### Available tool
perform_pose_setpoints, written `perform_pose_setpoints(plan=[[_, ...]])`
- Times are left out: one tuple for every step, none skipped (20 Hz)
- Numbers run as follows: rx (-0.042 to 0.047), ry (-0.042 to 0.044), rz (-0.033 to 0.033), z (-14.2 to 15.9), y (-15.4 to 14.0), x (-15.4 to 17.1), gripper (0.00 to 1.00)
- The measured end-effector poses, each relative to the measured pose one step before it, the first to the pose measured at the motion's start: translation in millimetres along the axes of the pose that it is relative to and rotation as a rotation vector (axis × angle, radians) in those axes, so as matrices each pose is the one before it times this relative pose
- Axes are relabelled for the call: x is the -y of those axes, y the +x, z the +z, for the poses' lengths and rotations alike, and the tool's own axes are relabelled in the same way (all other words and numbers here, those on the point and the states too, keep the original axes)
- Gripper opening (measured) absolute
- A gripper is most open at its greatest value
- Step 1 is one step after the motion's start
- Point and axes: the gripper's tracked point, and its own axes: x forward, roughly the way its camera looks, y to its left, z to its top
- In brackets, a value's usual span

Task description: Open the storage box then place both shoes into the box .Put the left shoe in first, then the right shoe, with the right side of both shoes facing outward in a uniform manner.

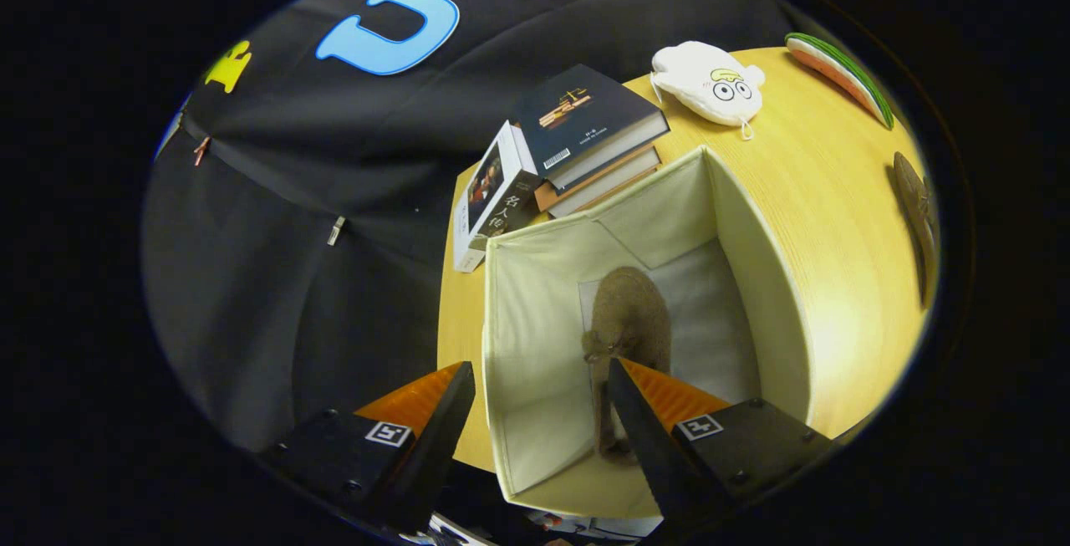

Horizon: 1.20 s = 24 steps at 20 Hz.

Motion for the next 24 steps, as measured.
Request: perform_pose_setpoints(plan=[[0.01696, -0.01374, 0.00641, 4.79, -9.78, 0.43, 0.98], [0.02042, -0.01918, 0.00502, 5.49, -11.80, 1.73, 0.98], [0.01858, -0.02697, 0.00028, 5.57, -12.47, 4.50, 0.98], [0.02525, -0.02955, -0.00469, 5.76, -12.79, 8.20, 0.98], [0.02708, -0.03358, -0.00815, 6.05, -13.55, 9.96, 0.98], [0.02595, -0.03240, -0.00766, 5.07, -14.54, 10.80, 0.98], [0.01914, -0.03255, -0.00849, 3.89, -12.06, 12.71, 0.98], [0.01345, -0.03079, -0.01150, 3.24, -13.32, 13.83, 0.98], [0.01447, -0.02782, -0.01529, 2.61, -13.49, 16.08, 0.98], [0.01327, -0.02410, -0.02324, -2.45, -6.87, 16.60, 0.98], [0.00513, -0.01469, -0.03643, 1.07, -10.04, 22.60, 0.98], [0.00184, -0.01190, -0.03850, 0.35, -10.75, 23.37, 0.98], [0.00754, -0.01053, -0.02848, 2.07, -6.68, 23.77, 0.98], [0.00328, -0.00939, -0.02363, 0.98, -5.75, 22.05, 0.98], [0.00135, -0.00642, -0.02344, -0.05, -4.99, 23.75, 0.98], [0.00299, -0.00170, -0.02038, 0.56, -4.52, 22.80, 0.98], [0.00181, -0.00150, -0.01873, 0.20, -1.72, 21.84, 0.98], [-0.00560, 0.00098, -0.01462, -1.10, -3.47, 20.84, 0.98], [-0.00739, 0.00091, -0.00611, -1.39, -1.71, 19.65, 0.98], [-0.00836, 0.00000, -0.00422, -1.30, -0.76, 17.06, 0.98], [-0.00807, -0.00746, -0.00715, -1.99, 1.17, 17.60, 0.98], [-0.00449, -0.01025, -0.01279, -0.52, 0.38, 18.73, 0.98], [-0.00106, -0.01497, -0.01169, -0.99, 1.69, 17.66, 0.98], [-0.00605, -0.01458, -0.00877, -2.52, 2.14, 15.64, 0.98]])
